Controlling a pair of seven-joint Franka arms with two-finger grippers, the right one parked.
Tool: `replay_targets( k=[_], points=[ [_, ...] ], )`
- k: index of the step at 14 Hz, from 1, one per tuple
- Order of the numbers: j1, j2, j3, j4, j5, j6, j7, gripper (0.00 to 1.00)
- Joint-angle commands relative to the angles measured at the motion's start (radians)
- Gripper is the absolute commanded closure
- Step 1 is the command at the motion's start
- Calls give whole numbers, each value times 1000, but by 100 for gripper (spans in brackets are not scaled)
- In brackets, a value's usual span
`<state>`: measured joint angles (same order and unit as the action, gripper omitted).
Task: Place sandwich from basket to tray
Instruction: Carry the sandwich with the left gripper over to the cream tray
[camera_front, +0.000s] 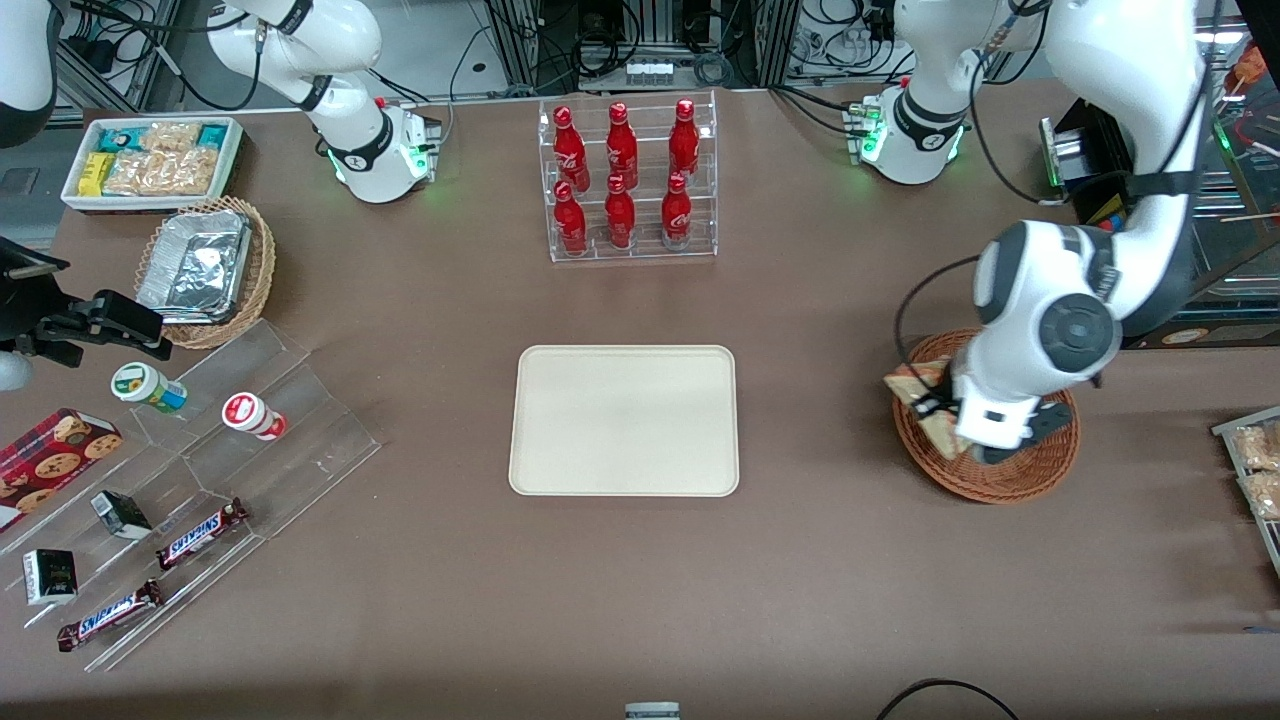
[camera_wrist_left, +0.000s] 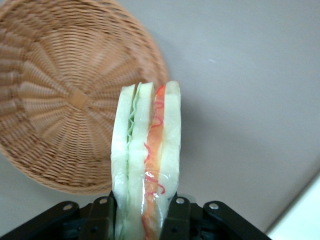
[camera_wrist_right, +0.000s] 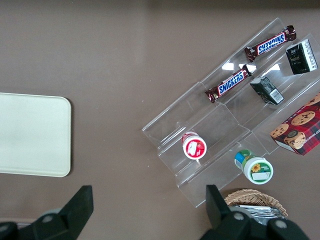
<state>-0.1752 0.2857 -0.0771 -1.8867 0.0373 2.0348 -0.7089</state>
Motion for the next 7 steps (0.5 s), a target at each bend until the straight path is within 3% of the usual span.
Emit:
replay_targets(
  k=[1,4,7],
  points=[
    [-119,52,14,63,-22,-12,3,70],
    [-208,131,-3,170,-66,-10,8,72],
    [-303,219,-4,263,-60,-8,43,73]
  ],
)
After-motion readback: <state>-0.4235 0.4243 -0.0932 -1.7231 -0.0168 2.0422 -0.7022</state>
